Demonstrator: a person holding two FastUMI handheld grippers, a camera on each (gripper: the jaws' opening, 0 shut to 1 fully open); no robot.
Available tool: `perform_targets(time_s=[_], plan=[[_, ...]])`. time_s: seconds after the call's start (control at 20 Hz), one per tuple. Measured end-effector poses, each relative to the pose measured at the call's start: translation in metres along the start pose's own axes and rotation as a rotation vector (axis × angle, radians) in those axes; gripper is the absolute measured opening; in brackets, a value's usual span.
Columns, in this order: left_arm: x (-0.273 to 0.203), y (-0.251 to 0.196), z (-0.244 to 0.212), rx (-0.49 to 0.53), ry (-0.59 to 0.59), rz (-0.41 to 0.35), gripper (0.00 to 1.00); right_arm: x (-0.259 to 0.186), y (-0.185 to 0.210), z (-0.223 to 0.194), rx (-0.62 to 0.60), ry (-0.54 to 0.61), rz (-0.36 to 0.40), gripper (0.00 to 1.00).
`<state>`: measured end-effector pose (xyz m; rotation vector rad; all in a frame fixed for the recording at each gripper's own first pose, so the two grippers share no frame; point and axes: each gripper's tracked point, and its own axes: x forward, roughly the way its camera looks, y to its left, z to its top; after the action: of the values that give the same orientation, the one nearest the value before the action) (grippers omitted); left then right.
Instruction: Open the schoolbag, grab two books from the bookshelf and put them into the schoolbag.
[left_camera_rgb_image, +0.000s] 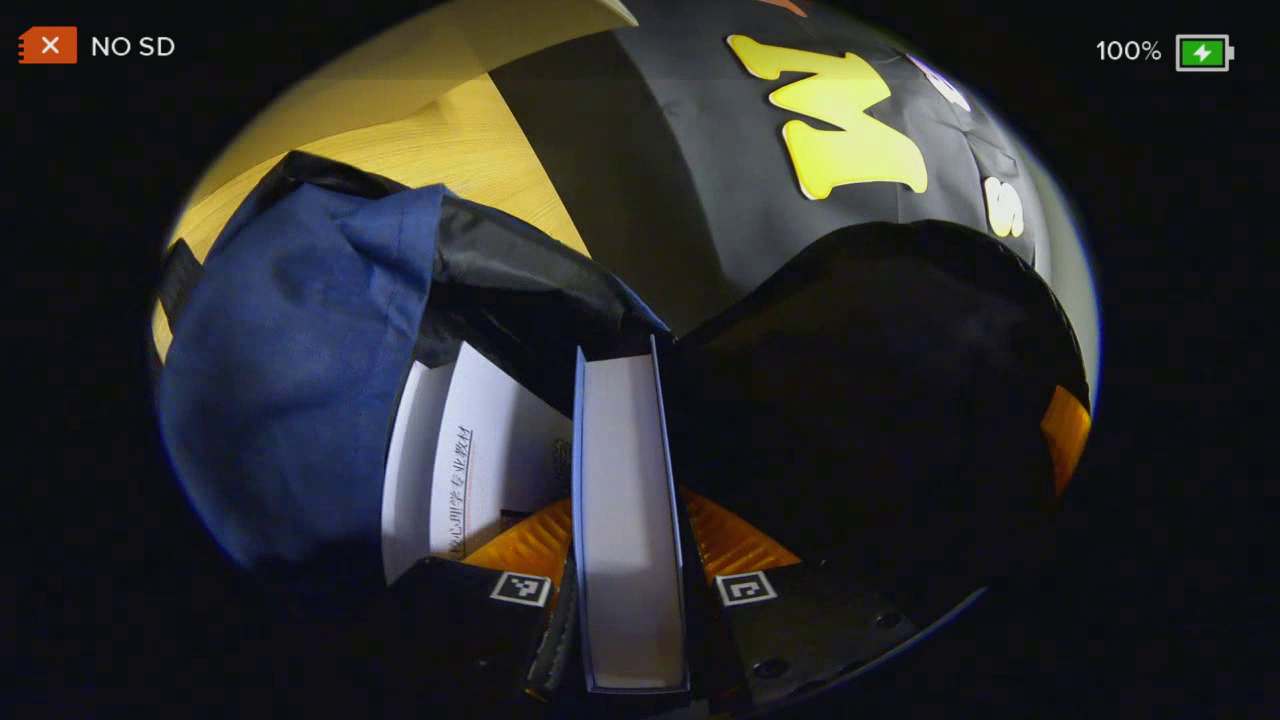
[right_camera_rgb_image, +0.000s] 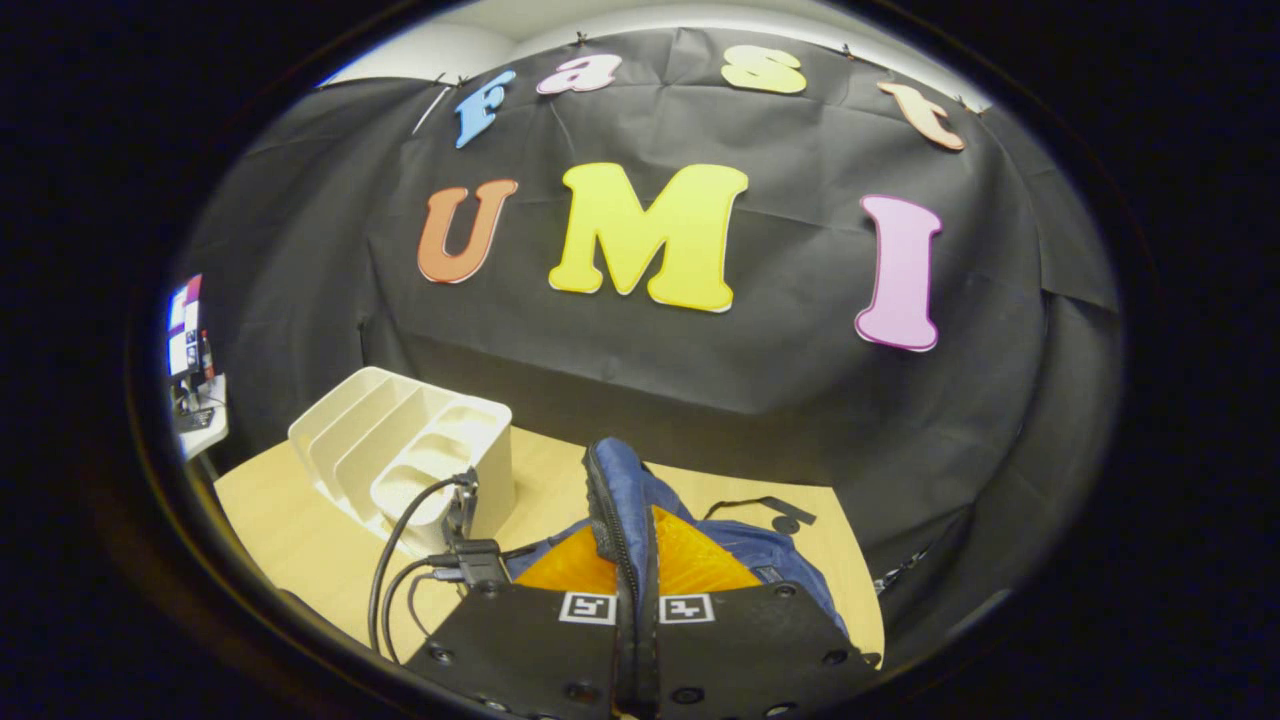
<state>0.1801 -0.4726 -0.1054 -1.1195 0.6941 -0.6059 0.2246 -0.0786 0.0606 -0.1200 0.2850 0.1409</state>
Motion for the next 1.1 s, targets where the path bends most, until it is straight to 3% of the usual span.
perform_targets(time_s=[0.2,0.3,0.35,0.4,0.6,0.75,1.1], plan=[[0.0,0.0,0.001,0.01,0.003,0.027,0.46,0.002,-0.003,-0.005,0.02,-0.008,0.004,0.01],[-0.002,0.004,0.001,0.071,0.021,0.072,0.54,0.005,-0.002,-0.011,0.037,-0.001,0.013,0.01],[-0.006,0.01,0.002,0.116,0.033,0.112,0.65,0.005,-0.005,-0.014,0.045,0.001,0.012,0.01],[-0.009,0.014,0.0,0.162,0.05,0.137,0.63,0.006,-0.009,-0.016,0.049,-0.001,0.004,0.01],[-0.029,0.019,0.003,0.333,0.08,0.188,0.78,0.004,-0.022,-0.026,0.1,-0.004,-0.017,0.0],[-0.048,0.025,0.024,0.488,0.008,0.264,0.87,0.006,-0.031,-0.041,0.146,0.028,-0.032,0.01],[-0.113,-0.008,0.069,0.737,-0.167,0.258,0.93,-0.001,-0.027,-0.067,0.236,0.053,-0.036,0.02]])
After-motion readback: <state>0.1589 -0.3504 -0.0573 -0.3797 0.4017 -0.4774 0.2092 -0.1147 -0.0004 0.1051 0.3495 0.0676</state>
